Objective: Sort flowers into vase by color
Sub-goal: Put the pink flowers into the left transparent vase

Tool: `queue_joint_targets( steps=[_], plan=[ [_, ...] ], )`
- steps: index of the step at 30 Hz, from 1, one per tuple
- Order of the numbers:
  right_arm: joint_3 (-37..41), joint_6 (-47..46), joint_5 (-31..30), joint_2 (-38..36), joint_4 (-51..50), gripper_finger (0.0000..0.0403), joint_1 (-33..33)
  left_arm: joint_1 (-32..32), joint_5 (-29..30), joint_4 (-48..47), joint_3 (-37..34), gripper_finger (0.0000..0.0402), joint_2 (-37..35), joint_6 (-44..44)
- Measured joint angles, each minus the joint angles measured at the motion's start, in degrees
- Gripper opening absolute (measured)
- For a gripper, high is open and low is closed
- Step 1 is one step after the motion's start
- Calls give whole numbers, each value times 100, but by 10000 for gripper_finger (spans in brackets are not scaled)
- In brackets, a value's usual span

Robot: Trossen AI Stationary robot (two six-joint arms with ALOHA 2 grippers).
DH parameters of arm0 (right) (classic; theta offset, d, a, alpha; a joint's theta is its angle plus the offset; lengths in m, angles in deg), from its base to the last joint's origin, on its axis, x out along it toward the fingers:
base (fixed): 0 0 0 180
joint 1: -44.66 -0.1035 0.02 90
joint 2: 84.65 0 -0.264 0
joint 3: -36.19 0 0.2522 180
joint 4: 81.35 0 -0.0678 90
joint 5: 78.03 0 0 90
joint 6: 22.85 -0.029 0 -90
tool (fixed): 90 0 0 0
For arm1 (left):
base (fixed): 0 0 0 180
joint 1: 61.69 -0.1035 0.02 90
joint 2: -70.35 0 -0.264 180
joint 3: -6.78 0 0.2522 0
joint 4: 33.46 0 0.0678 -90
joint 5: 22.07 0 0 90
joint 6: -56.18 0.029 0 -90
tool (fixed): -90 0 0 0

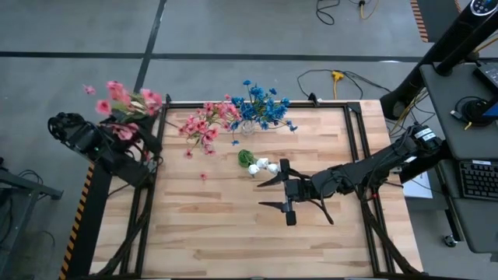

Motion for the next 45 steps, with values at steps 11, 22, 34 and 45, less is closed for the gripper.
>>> queue_joint_targets(
  steps=[11,22,34,45],
  plan=[
    [0,-2,0,0,319,224,80,-152,288,796,-2,0,131,156],
    [0,-179,-7,0,557,224,168,-376,-117,1932,-2,0,502,1265],
    [0,-151,-4,0,601,224,168,-716,-714,2396,-9,0,373,2175],
    [0,-74,-4,0,601,224,282,-1550,-1444,3827,287,0,168,4332]
  ],
)
